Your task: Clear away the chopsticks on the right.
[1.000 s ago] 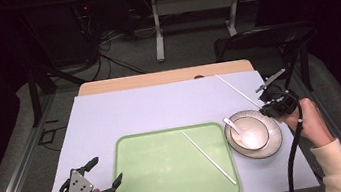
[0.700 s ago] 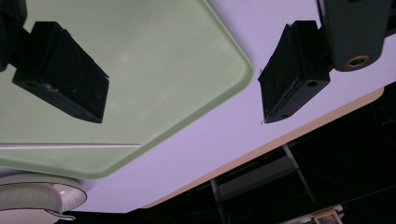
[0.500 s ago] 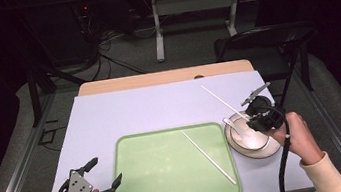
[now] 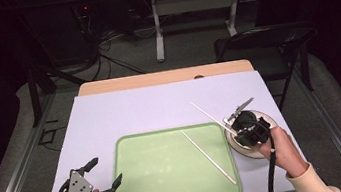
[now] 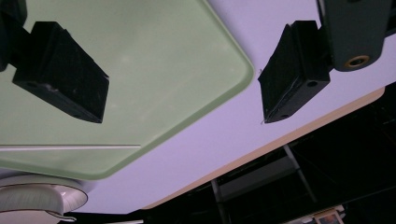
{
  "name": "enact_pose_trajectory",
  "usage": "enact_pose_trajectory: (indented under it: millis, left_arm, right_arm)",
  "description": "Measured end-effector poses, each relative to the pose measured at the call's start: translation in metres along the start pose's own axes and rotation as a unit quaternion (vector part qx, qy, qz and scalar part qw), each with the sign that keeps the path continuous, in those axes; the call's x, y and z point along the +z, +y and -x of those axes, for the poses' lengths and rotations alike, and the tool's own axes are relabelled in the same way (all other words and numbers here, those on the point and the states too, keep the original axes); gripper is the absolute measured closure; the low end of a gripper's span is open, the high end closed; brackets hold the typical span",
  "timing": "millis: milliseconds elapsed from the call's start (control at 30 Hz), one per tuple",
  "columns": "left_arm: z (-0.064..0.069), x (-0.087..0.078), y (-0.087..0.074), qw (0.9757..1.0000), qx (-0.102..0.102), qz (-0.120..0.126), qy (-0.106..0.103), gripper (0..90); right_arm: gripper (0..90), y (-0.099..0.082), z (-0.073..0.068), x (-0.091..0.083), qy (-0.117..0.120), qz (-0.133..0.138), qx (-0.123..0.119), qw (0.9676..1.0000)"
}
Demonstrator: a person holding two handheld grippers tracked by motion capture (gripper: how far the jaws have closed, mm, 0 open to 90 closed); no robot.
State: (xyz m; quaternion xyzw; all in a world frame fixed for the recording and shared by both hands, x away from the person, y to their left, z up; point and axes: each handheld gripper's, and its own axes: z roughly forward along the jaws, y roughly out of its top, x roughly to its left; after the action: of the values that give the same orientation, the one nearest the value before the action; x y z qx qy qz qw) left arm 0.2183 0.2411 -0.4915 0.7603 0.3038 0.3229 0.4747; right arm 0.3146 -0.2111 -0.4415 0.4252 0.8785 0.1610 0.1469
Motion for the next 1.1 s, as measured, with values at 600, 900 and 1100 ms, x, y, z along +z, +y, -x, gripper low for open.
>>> enact_pose_trajectory:
  millis: [600, 900, 1100]
  left_arm:
    - [0.0, -0.001, 0.0, 1.0, 0.0, 0.002, 0.001, 15.7]
    - [0.0, -0.001, 0.0, 1.0, 0.0, 0.004, 0.001, 15.7]
    - [0.0, -0.001, 0.0, 1.0, 0.002, 0.004, 0.001, 15.6]
  right_arm:
    - [83.8, -0.002, -0.03, 0.037, 0.032, -0.038, -0.004, 0.9988]
    - [83.7, -0.005, -0.038, 0.059, 0.036, -0.067, -0.001, 0.9971]
    - [83.5, -0.006, -0.039, 0.073, 0.049, -0.08, 0.002, 0.9956]
